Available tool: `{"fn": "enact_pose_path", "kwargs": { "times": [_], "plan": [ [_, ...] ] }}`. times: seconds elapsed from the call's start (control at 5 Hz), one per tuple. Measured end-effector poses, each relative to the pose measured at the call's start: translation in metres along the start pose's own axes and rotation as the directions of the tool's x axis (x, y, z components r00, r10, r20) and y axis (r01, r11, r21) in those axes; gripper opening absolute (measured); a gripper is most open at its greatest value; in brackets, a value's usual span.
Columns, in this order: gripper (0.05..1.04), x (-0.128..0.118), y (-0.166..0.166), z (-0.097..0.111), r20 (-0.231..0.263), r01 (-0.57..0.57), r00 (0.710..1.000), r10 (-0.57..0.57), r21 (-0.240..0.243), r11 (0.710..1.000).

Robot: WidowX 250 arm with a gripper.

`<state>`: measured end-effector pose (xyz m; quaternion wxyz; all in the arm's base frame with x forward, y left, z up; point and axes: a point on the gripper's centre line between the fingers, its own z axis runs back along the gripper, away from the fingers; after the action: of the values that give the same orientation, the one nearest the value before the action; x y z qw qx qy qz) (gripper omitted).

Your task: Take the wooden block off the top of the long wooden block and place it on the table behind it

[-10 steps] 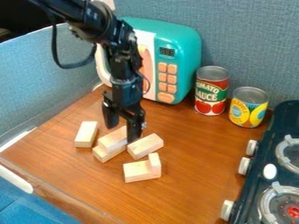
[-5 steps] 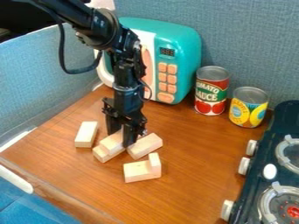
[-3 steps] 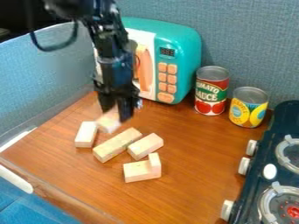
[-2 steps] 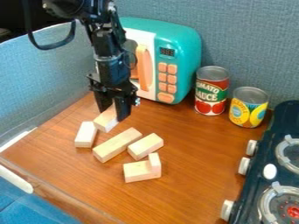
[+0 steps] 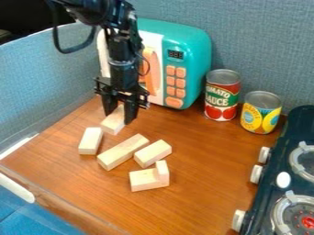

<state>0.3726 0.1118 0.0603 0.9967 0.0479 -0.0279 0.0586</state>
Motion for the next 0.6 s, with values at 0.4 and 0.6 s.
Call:
{"fn": "enact_pose_path", "kwargs": {
  "times": [0.4,0.6],
  "plan": [
    [0.566,0.024,0.005,-0.015,-0.007,-0.132,0.991,0.132,-0.051,0.99],
    [0.566,0.032,0.005,-0.018,-0.013,-0.15,0.989,0.149,-0.06,0.987]
  ]
}}
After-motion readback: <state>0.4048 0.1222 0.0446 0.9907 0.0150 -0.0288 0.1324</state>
